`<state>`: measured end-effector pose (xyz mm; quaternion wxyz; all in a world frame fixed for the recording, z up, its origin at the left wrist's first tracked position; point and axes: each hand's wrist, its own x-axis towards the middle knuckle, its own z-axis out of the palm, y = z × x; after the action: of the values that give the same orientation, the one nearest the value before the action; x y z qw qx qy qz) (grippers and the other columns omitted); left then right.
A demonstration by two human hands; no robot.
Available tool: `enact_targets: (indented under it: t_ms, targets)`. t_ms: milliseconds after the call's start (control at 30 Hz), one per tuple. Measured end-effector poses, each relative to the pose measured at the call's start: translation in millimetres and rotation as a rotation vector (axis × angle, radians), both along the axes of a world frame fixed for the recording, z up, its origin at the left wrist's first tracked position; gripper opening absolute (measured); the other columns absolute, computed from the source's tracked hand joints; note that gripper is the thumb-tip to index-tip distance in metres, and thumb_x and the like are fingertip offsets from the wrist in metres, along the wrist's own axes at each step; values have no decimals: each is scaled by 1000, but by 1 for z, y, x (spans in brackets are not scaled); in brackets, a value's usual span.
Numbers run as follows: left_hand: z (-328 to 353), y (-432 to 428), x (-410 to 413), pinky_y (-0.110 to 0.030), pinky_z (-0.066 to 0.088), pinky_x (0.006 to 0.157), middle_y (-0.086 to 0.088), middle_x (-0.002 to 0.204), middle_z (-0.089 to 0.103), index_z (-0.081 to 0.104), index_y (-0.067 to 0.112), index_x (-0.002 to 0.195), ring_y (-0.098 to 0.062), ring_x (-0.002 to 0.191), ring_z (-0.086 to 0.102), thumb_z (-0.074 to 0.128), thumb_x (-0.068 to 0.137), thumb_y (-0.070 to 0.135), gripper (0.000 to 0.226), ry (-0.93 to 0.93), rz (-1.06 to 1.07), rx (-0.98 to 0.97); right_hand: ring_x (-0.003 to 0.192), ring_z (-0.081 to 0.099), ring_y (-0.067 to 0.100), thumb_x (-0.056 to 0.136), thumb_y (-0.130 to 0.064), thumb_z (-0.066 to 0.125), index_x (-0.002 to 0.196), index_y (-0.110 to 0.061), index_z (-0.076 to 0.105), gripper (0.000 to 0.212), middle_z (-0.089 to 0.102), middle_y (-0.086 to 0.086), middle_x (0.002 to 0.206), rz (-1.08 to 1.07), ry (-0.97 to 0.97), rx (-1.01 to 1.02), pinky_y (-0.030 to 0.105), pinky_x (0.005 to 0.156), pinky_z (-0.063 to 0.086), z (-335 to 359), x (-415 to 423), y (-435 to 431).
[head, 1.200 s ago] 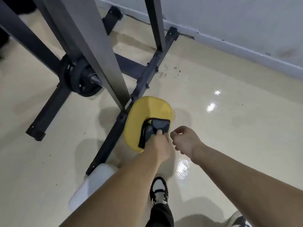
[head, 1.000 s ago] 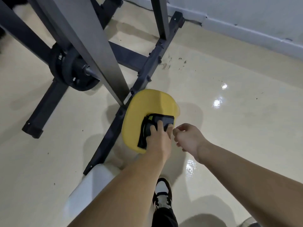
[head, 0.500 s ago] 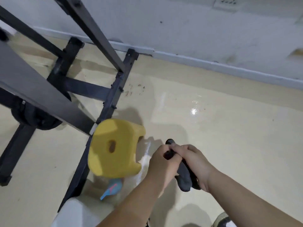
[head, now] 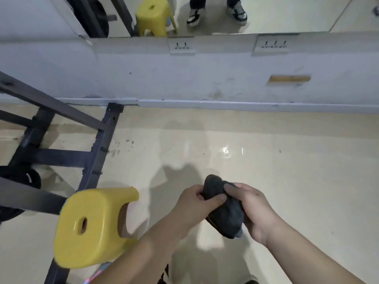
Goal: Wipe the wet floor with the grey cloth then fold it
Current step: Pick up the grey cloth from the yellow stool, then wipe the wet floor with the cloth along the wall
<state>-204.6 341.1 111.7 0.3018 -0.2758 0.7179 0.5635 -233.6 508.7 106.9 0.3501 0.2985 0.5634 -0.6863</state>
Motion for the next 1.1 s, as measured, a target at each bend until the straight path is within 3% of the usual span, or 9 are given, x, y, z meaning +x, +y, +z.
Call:
enact_targets:
  t_ms: [167,333,467,567,667,733,833,967,1100]
  targets:
    - [-93,15,-38,-30,58,88,9,117,58,68,32,100,-9,103,66,88,51,64,61,28,-33,-142,101,75,32,92,-21,70,115,-6,71,27,78,15,107,-84,-43,15,46,97,56,-102,-18,14]
    - [-191,9,-74,-38,60,84,8,94,72,66,26,91,-13,90,70,80,70,50,35,73,-107,-186,89,77,29,96,-26,70,111,-5,70,26,79,15,101,-51,1,51,32,66,58,-210,-46,4]
    - [-264,-9,-108,-30,55,69,1,95,71,62,20,96,-16,87,69,75,82,40,27,58,-47,-181,90,70,30,87,-24,63,109,3,67,35,74,14,100,181,9,10,37,85,52,-288,-89,1]
    - [-311,-22,-125,-44,62,86,-5,104,75,65,19,107,-24,94,73,74,78,34,34,16,82,-43,95,62,31,64,-6,51,119,6,63,58,67,16,102,317,59,-97,40,89,44,-335,-116,6]
    - [-346,-28,-140,-39,58,75,-13,94,73,67,9,102,-32,83,70,68,77,20,28,-54,151,111,90,63,30,56,2,54,113,-8,67,59,69,16,100,402,149,79,39,83,46,-375,-123,5]
    - [-363,-30,-146,-34,56,66,-15,84,66,68,6,96,-30,74,65,64,81,10,16,-103,161,175,85,68,30,66,-3,67,106,-13,69,41,74,19,102,399,184,200,40,80,50,-397,-124,5]
    - [-377,-37,-151,-34,61,64,-17,89,70,71,-1,108,-30,80,73,61,81,4,29,-229,93,215,80,71,29,86,-19,70,104,-9,69,20,76,21,106,372,96,269,38,75,53,-412,-126,12]
    - [-375,-58,-172,-19,56,45,-18,99,77,76,4,110,-18,64,73,64,92,26,31,-510,-233,120,85,76,30,94,-40,67,106,-6,72,36,79,15,97,543,-44,271,40,78,60,-413,-128,13]
    - [-400,-80,-184,-33,61,50,-16,100,71,66,6,111,-33,72,75,58,98,48,45,-351,122,93,91,69,24,92,-57,58,105,-20,64,39,74,6,103,463,328,819,44,85,58,-434,-144,2]
